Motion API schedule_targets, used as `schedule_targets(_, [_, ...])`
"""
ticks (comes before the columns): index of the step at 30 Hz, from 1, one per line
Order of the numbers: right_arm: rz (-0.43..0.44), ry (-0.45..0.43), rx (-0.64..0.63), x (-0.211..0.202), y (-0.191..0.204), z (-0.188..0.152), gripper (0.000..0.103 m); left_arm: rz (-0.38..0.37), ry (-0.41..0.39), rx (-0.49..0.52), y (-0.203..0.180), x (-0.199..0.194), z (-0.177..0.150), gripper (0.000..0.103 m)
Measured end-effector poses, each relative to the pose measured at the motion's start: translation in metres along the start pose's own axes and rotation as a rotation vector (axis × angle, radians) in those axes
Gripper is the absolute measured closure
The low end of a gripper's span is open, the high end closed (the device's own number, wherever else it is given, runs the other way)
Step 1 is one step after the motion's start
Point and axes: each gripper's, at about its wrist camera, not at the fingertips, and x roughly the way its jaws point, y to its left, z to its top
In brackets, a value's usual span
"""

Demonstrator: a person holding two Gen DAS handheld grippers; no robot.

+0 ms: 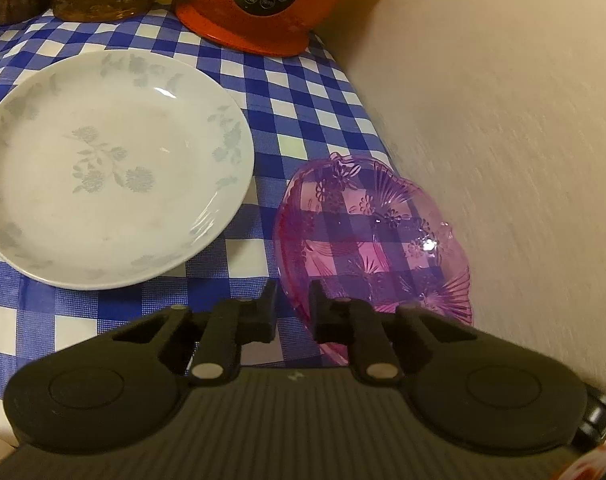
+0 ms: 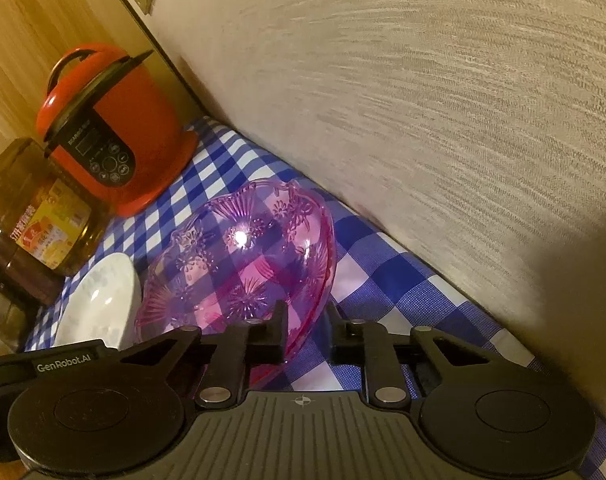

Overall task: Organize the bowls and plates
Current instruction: 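Lift the pink bowl with both grippers and carry it over the white plate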

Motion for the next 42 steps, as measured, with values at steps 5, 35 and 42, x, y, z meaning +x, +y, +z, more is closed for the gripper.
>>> schedule_targets(5, [-0.005,-0.001,-0.002,-0.001,-0.002,-0.001,0.089,0.004,-0.003,0.021,-0.003,-0.001,-0.001,0.092])
schedule_targets(35, [0.106,-0.074,-0.081,-0.016,0.059,0.006,0.089,0.035,-0.129,-0.010,0.021,-0.075,0.024,0.091])
schedule_targets(42, [0.168,-0.053,-0.147,0.003,0.106,0.006,0.089,0.084,-0.189,-0.069,0.058,-0.094,0.037,0.091])
